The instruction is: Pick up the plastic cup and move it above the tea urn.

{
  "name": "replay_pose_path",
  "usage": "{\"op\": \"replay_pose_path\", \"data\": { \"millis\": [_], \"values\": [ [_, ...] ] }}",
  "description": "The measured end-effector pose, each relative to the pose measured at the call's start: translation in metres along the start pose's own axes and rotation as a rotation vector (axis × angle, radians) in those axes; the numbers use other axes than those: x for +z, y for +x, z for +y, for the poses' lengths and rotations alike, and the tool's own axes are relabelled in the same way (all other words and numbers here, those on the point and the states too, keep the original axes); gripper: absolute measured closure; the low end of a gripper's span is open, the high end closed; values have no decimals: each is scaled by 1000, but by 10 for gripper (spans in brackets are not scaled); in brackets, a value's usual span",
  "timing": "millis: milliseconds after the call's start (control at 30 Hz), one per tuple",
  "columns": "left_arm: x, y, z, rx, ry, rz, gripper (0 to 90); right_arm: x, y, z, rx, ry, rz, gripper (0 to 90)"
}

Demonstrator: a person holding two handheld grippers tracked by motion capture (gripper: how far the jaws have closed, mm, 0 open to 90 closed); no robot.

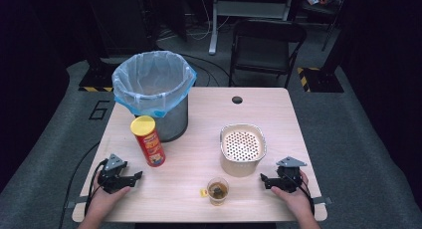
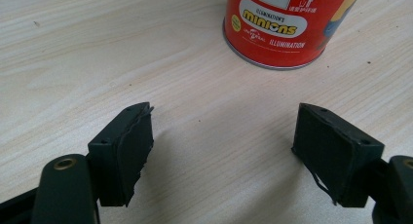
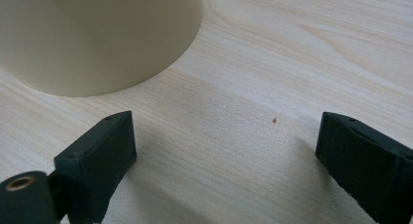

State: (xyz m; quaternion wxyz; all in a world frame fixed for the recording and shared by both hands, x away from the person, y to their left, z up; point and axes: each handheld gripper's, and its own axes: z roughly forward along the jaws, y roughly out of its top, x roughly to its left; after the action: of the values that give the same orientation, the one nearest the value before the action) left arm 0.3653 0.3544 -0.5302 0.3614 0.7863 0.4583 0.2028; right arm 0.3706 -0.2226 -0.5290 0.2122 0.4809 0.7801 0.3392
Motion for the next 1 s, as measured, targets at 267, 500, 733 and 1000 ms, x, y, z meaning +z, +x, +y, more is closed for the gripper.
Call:
{"op": "replay_pose_path", "data": {
  "millis": [267,500,733,1000],
  "values": [
    [0,0,0,3,1,0,219,-2,0,-1,12,-12,4,151],
    [0,1,0,3,0,-2,217,-5,4,-1,-12,-20,27,278],
    [0,1,0,3,1,-1,219,-7,5,-2,-19,-17,43,332],
    [0,-3,0,-50,4,46,225,-8,7,-1,-21,-25,54,407]
  ]
}}
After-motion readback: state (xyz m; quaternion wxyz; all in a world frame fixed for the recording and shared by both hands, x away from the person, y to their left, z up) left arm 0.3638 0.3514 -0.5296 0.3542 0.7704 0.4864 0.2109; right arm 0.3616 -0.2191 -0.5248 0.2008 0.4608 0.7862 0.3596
